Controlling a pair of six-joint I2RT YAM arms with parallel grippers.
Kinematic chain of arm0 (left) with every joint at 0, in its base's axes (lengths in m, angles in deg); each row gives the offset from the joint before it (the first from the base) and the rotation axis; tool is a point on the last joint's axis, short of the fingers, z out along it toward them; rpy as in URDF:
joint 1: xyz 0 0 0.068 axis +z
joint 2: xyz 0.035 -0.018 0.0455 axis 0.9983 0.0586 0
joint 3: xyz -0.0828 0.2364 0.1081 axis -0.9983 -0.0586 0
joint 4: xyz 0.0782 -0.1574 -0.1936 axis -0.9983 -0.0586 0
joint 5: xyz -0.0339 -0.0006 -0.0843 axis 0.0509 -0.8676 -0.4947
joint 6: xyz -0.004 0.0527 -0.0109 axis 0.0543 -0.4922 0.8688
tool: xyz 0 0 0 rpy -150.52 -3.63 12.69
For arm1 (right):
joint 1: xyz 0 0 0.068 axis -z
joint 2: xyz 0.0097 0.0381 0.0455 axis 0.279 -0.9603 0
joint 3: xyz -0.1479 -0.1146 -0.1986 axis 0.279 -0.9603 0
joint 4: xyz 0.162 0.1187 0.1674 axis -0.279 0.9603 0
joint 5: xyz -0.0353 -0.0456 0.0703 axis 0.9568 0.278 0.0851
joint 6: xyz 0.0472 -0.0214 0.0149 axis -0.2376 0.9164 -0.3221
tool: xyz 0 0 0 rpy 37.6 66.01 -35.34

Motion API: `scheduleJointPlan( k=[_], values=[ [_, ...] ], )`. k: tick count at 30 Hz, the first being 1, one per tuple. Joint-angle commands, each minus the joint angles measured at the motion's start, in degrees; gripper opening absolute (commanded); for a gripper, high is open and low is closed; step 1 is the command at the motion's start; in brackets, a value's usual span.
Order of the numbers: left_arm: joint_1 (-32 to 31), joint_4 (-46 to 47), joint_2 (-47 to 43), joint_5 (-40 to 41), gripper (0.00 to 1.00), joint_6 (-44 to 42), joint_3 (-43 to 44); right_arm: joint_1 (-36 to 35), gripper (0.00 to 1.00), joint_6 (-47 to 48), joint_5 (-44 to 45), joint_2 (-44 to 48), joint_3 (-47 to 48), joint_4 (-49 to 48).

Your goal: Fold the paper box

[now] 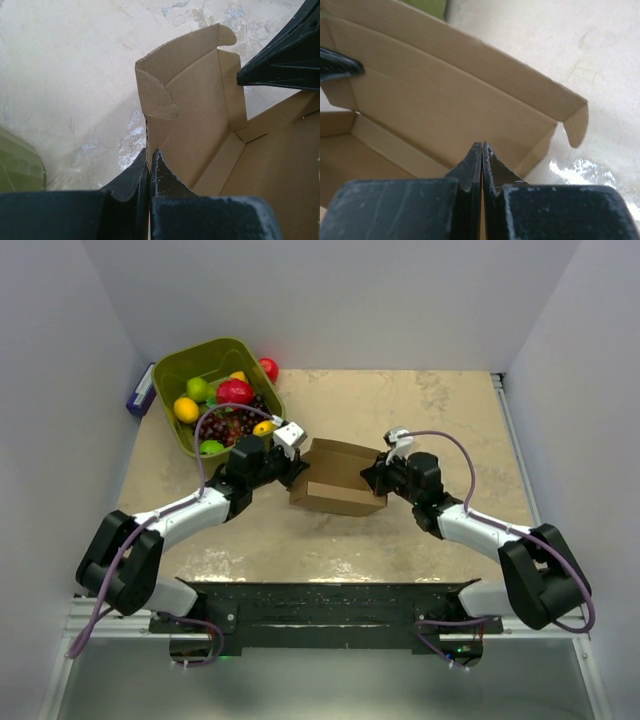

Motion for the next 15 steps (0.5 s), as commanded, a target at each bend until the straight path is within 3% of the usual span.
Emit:
scheduleJointPlan(
  k=[1,14,15],
  values=[
    [-1.55,4.83,3.2,4.74,0.0,-1.06,1.29,-0.32,0.0,0.07,0.02,-1.6,3.68,-2.64],
    [-7.53,14.14,-0.39,8.36,0.0,-2.91,-6.09,-0.32,0.0,-0.02,5.64,5.23,6.15,5.62],
    [-7.62,16.33,-1.7,7.83,0.0,-3.0,-7.83,-0.32,0.06,-0.11,4.77,6.65,5.89,6.14]
  ],
)
